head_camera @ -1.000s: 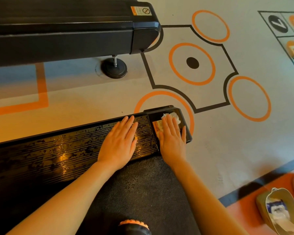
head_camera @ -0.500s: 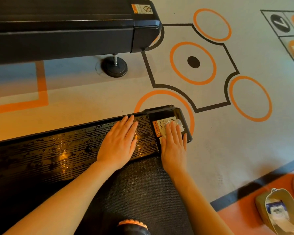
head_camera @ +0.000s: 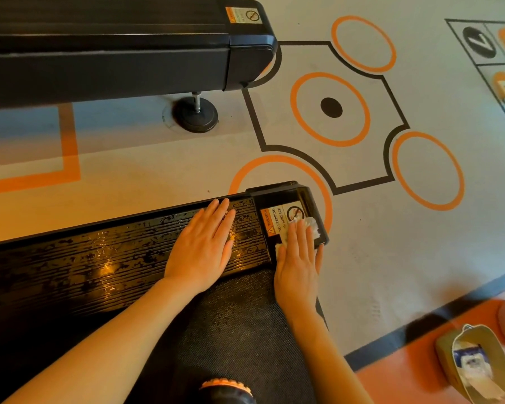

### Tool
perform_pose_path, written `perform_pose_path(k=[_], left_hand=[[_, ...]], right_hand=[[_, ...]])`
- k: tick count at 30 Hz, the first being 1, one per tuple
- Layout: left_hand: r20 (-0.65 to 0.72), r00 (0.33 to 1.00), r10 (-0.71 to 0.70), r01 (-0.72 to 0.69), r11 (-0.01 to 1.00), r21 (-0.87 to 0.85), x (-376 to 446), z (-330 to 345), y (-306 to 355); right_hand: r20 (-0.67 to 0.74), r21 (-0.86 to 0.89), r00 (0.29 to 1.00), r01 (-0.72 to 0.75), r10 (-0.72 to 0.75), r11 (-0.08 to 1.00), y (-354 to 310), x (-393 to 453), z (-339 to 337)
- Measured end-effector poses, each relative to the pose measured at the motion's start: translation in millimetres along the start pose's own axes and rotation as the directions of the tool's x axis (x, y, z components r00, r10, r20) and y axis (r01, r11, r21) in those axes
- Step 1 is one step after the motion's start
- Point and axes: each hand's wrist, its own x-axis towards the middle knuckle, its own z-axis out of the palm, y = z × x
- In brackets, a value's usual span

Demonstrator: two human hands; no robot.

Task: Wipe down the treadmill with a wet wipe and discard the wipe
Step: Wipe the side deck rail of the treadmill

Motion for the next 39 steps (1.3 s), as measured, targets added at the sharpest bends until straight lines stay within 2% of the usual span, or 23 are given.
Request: perform_pose_path(k=[10, 17, 21, 29, 31, 36, 39], left_hand=[[-0.003, 1.000, 0.009, -0.009, 1.000, -0.016, -0.5, 0.1, -1.0], [-0.005, 1.000, 0.009, -0.009, 1.000, 0.002, -0.4, 1.5, -1.1], [-0.006, 1.000, 0.004, -0.004, 1.000, 0.007, -0.6, 2.4, -1.0], [-0.004, 1.000, 0.001, -0.001, 1.000, -0.010, -0.2, 2.6, -1.2], [-0.007, 1.000, 0.001, -0.001, 1.000, -0.008, -0.5, 2.9, -1.1], [-0.015, 1.000, 0.004, -0.004, 1.000, 0.005, -0.2, 4.1, -1.4], [-0.017, 1.000, 0.006, -0.006, 1.000, 0.013, -0.7, 3.8, -1.2]], right_hand=[[0.155, -0.040, 0.985, 0.081, -0.074, 0.996, 11.7, 97.3, -22.1], [0.035, 0.036, 0.999, -0.043, 0.042, 0.998, 17.4, 35.3, -17.3], [0.048, 0.004, 0.999, -0.018, 0.018, 1.000, 27.5, 21.4, -19.2], [0.160, 0.020, 0.986, 0.045, -0.048, 0.999, 27.5, 77.0, -22.4], [0.124, 0.038, 0.992, 0.017, -0.022, 0.999, 27.1, 71.7, -21.5], [-0.054, 0.118, 0.976, -0.205, 0.212, 0.972, 16.2, 26.5, -8.3], [-0.135, 0.127, 0.964, -0.211, 0.228, 0.969, -0.9, -2.3, 6.5]])
